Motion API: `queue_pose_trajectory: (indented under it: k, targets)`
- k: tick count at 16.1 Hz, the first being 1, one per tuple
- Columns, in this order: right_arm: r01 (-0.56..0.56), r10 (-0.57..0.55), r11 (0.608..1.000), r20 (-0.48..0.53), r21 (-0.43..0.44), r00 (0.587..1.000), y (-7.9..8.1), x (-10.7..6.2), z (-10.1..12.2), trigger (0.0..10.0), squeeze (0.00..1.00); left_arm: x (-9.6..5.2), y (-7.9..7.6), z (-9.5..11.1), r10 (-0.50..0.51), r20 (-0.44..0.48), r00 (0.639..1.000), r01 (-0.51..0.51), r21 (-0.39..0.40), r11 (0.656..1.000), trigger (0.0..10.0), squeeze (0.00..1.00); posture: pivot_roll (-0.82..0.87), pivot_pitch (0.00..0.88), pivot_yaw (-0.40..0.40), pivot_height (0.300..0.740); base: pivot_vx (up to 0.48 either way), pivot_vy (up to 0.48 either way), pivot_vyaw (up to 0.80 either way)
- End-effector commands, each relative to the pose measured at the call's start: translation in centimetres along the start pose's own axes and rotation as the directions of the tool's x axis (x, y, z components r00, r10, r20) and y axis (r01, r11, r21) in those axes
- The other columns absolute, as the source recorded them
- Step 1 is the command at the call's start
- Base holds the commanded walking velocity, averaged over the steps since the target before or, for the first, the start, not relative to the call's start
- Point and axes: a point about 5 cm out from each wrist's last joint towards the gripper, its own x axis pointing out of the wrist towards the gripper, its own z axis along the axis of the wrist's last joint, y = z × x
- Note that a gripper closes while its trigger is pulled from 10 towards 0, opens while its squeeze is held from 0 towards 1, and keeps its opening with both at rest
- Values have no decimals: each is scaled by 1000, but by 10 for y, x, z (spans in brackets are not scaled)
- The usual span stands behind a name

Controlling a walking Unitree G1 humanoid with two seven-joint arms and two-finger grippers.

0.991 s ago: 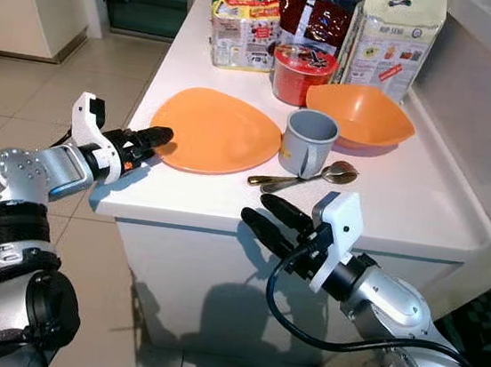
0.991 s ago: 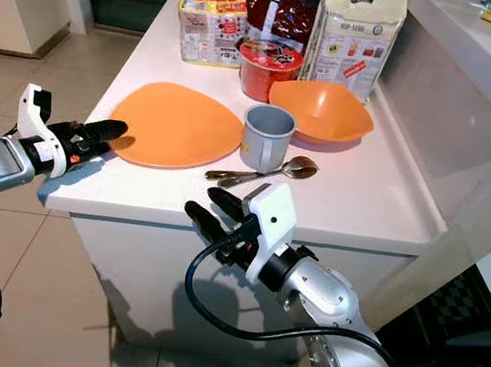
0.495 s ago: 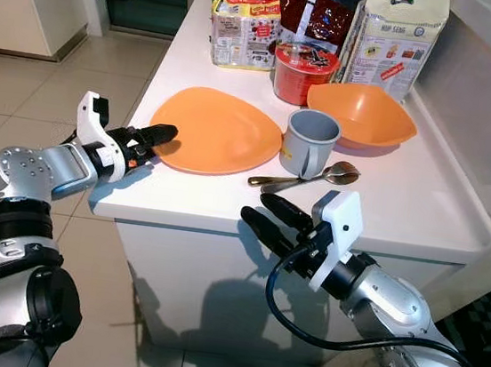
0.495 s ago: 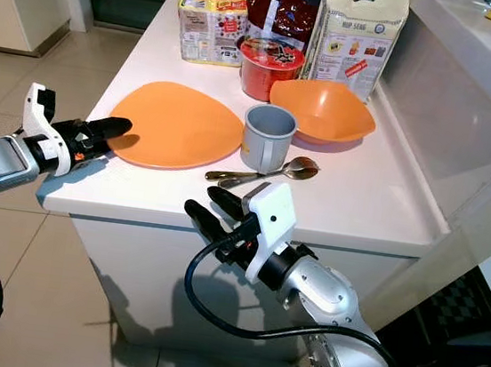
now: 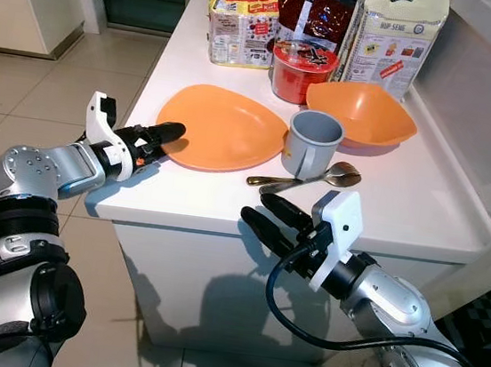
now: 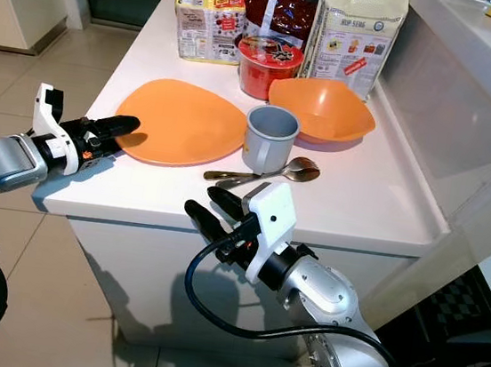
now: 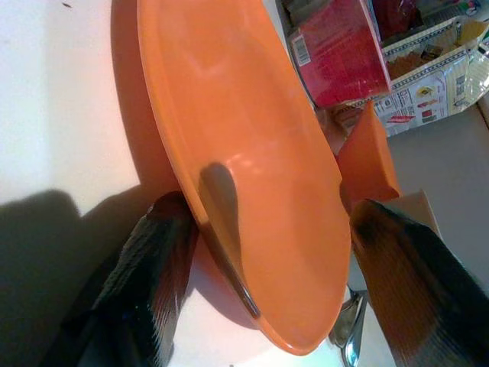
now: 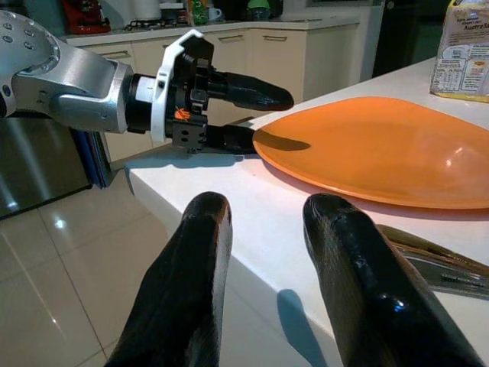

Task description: Setting the table

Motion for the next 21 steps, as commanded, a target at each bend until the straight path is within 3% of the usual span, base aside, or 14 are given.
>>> queue_pose_trajectory:
  k: [1, 2, 3, 4, 21]
  targets:
    - [-1, 1, 1000, 7, -6, 1000, -3, 0, 3, 10000, 0, 6, -5, -2, -12, -23, 1000, 12, 13, 1000, 7490, 0, 15, 0, -9, 740, 0, 0, 0]
    - [-1, 1, 1000, 7, -7, 1000, -3, 0, 3, 10000, 0, 7, -3, -4, 9, -34, 999, -8, 26, 1000, 4784, 0, 15, 0, -9, 740, 0, 0, 0]
    - [-1, 1, 1000, 7, -7, 1000, -3, 0, 3, 10000, 0, 7, -2, -5, 15, -38, 999, -14, 28, 999, 1294, 0, 15, 0, -9, 740, 0, 0, 0]
    - [-1, 1, 1000, 8, -7, 1000, -3, 1, 3, 10000, 0, 8, -1, -6, 20, -41, 999, -19, 24, 1000, 0, 0, 15, 0, -9, 740, 0, 0, 0]
    - [1, -1, 1000, 15, -11, 1000, -4, 4, 3, 10000, 0, 6, 4, -3, 54, -36, 998, -53, 39, 998, 0, 0, 19, 0, -6, 740, 0, 0, 0]
